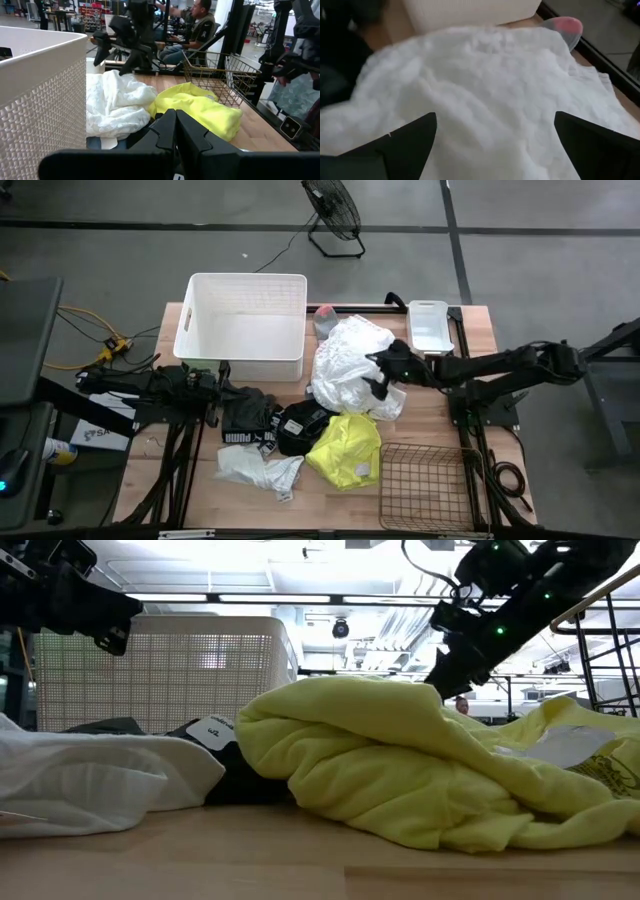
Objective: Pick & Place Cloths
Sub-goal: Put the white dress into the big white bin
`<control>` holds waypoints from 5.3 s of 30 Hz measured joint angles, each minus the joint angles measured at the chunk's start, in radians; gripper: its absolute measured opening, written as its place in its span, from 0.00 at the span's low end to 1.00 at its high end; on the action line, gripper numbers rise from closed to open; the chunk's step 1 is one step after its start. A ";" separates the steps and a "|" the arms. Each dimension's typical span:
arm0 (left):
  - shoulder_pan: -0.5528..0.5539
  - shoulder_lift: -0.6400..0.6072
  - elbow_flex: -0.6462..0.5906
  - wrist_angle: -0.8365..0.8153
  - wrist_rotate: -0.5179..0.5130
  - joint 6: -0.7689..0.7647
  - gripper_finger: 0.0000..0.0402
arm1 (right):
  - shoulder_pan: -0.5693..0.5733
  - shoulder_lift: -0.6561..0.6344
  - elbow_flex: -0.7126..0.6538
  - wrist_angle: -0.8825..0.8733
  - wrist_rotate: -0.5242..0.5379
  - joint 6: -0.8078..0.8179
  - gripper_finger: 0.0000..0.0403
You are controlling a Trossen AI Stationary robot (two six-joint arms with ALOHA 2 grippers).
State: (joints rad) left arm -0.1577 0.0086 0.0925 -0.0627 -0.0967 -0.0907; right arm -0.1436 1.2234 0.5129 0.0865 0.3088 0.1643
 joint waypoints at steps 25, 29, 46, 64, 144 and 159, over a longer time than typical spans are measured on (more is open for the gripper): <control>0.000 0.000 0.000 0.000 0.000 0.000 0.03 | -0.089 0.221 0.000 0.084 -0.143 0.469 0.86; 0.000 0.000 0.000 0.000 0.000 0.000 0.03 | -0.089 0.215 0.000 0.085 -0.183 0.493 0.70; 0.000 0.000 0.000 0.000 0.000 0.000 0.03 | -0.131 0.186 0.018 0.251 -0.502 0.590 0.04; 0.000 0.000 0.000 0.000 0.000 0.000 0.03 | -0.228 -0.265 0.184 0.251 -0.524 0.468 0.03; 0.000 0.000 0.000 0.640 -0.050 -0.320 0.03 | 0.038 -0.103 0.973 -0.655 0.264 -0.666 0.03; 0.000 0.015 0.003 0.642 -0.300 -0.538 0.03 | 0.125 0.036 0.973 -0.109 0.818 -1.477 0.03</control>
State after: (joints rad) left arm -0.1577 0.0235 0.0951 0.5795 -0.3970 -0.6287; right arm -0.0185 1.2597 1.4860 -0.0221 1.1266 -1.3124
